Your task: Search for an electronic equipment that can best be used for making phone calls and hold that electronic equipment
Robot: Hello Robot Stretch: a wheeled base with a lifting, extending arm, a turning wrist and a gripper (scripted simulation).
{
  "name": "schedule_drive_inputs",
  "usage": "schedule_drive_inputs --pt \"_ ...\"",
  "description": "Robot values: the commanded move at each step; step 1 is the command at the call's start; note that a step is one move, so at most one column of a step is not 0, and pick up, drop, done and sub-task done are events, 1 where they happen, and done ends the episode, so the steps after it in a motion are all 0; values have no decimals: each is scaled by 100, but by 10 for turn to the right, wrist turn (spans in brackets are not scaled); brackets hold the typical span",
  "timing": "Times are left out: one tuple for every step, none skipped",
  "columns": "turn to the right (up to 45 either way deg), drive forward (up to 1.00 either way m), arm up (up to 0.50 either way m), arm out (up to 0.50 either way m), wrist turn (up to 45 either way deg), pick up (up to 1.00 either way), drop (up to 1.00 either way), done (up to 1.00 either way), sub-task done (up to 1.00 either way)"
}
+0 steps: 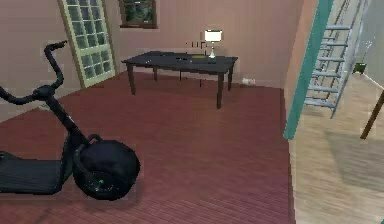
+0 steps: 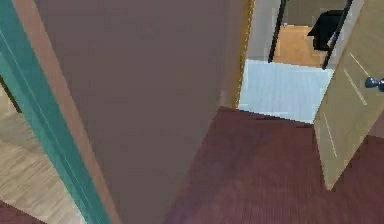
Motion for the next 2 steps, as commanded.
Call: schedule_drive_inputs --pt "0 90 0 0 0 0 0 0 0" --pt "450 0 0 0 0 0 0 0 0"
